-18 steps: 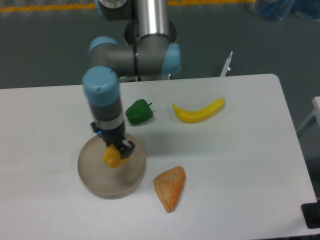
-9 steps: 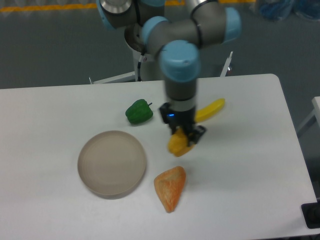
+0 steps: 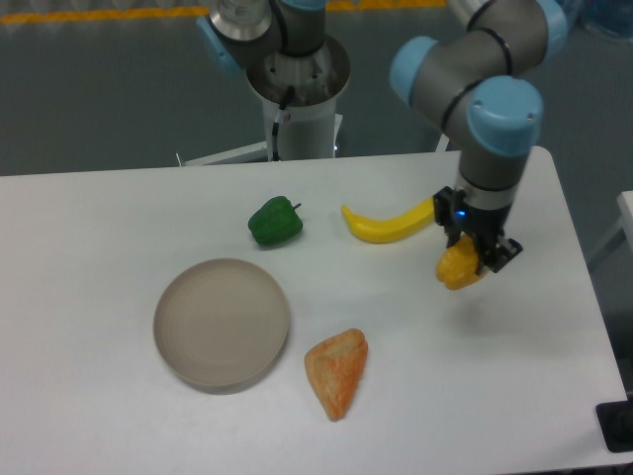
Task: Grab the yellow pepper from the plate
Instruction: 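Lift the yellow pepper off the plate and carry it beside the banana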
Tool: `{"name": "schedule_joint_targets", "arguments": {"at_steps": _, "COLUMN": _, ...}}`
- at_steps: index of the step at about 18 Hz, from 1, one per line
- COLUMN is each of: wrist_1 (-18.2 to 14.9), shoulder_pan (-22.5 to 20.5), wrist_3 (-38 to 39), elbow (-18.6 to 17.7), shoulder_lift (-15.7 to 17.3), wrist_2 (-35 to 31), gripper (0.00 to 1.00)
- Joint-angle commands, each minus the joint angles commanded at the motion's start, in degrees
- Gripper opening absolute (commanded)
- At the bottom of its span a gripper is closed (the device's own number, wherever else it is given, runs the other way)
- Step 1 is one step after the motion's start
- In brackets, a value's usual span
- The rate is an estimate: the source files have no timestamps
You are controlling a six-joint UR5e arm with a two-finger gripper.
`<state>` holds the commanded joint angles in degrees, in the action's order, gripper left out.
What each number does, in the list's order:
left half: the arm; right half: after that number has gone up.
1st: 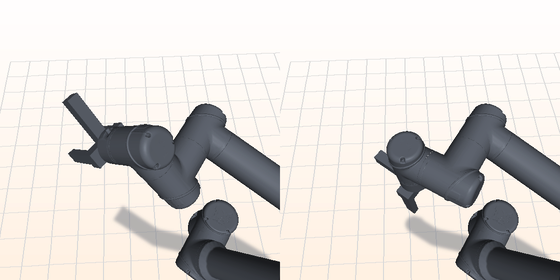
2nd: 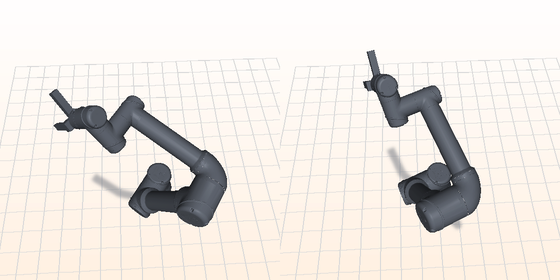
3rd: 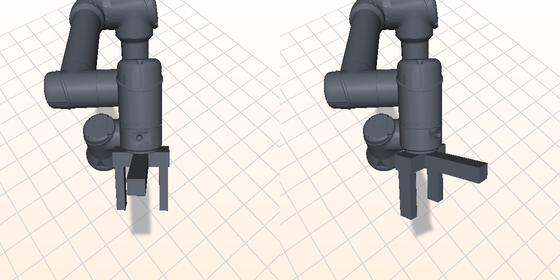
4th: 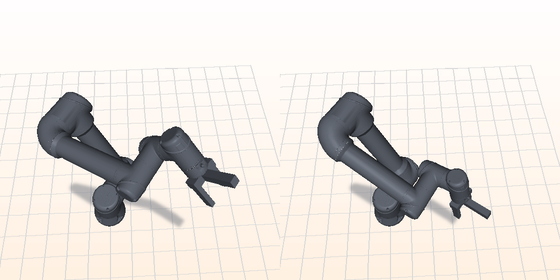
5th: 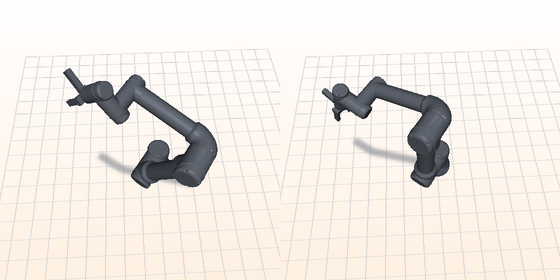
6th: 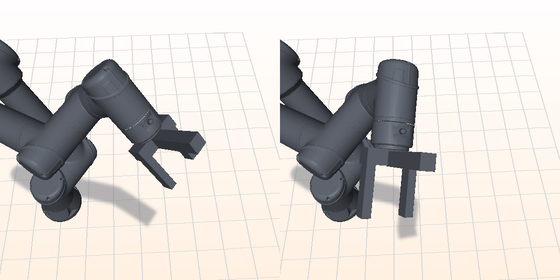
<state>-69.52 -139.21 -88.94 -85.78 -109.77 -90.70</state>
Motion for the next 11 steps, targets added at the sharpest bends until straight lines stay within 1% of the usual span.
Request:
{"name": "schedule_joint_targets", "arguments": {"at_steps": 2, "wrist_1": -0.1, "shoulder_pan": 0.0, "wrist_3": 0.1, "elbow": 1.7, "shoulder_lift": -1.6, "wrist_2": -0.3, "gripper": 0.26}}
{"name": "schedule_joint_targets", "arguments": {"at_steps": 3, "wrist_1": -0.1, "shoulder_pan": 0.1, "wrist_3": 0.1, "elbow": 1.8, "shoulder_lift": -1.8, "wrist_2": -0.1, "gripper": 0.26}}
{"name": "schedule_joint_targets", "arguments": {"at_steps": 6, "wrist_1": -0.2, "shoulder_pan": 0.1, "wrist_3": -0.2, "elbow": 2.0, "shoulder_lift": -1.9, "wrist_2": 0.4, "gripper": 0.26}}
{"name": "schedule_joint_targets", "arguments": {"at_steps": 8, "wrist_1": -1.0, "shoulder_pan": 0.0, "wrist_3": -2.7, "elbow": 2.5, "shoulder_lift": -1.9, "wrist_2": 0.3, "gripper": 0.26}}
{"name": "schedule_joint_targets", "arguments": {"at_steps": 9, "wrist_1": -2.0, "shoulder_pan": 0.0, "wrist_3": -3.2, "elbow": 3.2, "shoulder_lift": -1.9, "wrist_2": 0.2, "gripper": 0.26}}
{"name": "schedule_joint_targets", "arguments": {"at_steps": 11, "wrist_1": -2.2, "shoulder_pan": 0.0, "wrist_3": -3.2, "elbow": 3.3, "shoulder_lift": -1.9, "wrist_2": 0.2, "gripper": 0.26}}
